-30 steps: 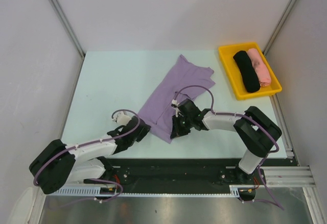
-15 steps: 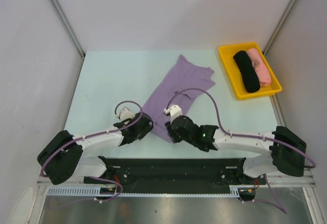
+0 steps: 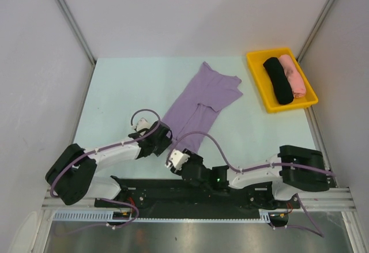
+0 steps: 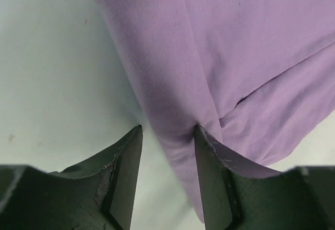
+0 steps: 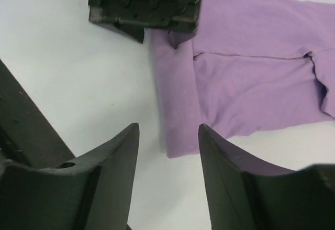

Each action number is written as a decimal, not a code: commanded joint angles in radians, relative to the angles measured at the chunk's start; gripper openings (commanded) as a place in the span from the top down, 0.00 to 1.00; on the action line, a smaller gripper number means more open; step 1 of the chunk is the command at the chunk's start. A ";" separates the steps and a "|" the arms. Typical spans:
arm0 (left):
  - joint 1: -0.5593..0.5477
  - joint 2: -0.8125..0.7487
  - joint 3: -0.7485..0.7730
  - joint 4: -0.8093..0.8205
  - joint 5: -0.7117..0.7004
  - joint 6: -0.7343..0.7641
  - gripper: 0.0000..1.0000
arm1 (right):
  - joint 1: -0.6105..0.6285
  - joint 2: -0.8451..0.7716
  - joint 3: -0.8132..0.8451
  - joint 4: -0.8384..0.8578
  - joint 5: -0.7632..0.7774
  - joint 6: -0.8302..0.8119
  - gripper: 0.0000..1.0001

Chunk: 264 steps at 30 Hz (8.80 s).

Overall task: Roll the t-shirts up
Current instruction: Roll the T-shirt to the center of the board.

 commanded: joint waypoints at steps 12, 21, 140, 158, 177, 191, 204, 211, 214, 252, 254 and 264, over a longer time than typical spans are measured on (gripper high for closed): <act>0.067 0.041 0.042 -0.098 0.109 0.112 0.48 | 0.025 0.338 0.161 0.175 0.127 -0.267 0.31; 0.076 0.036 0.039 -0.097 0.123 0.122 0.48 | -0.033 0.409 0.180 0.127 0.105 -0.259 0.32; 0.148 0.311 0.223 0.267 0.241 0.394 0.81 | -0.363 0.156 0.269 -0.264 -0.319 0.042 0.43; 0.170 0.342 0.243 0.273 0.296 0.406 0.81 | -0.239 0.389 0.269 -0.147 0.125 -0.132 0.37; 0.246 0.176 0.240 0.293 0.388 0.461 0.41 | -0.419 0.323 0.270 -0.221 -0.311 -0.009 0.66; 0.296 -0.152 0.064 0.234 0.328 0.400 0.41 | -0.647 0.285 0.270 -0.295 -1.005 0.183 0.71; 0.161 -0.511 -0.225 0.109 0.210 0.276 0.46 | -0.654 0.298 0.269 -0.279 -1.331 0.342 0.72; 0.138 -0.482 -0.270 0.197 0.169 0.271 0.46 | -0.696 0.332 0.269 -0.261 -1.271 0.379 0.72; 0.138 -0.367 -0.219 0.222 0.155 0.296 0.43 | -0.713 0.326 0.269 -0.261 -1.269 0.391 0.72; 0.430 -0.248 -0.098 0.196 0.259 0.375 0.37 | -0.312 0.419 0.469 -0.353 -0.150 0.023 0.38; 0.430 -0.241 -0.099 0.208 0.268 0.377 0.36 | -0.314 0.438 0.469 -0.351 -0.151 0.014 0.37; 0.432 -0.215 -0.142 0.296 0.359 0.382 0.36 | -0.423 0.447 0.468 -0.368 -0.352 0.013 0.50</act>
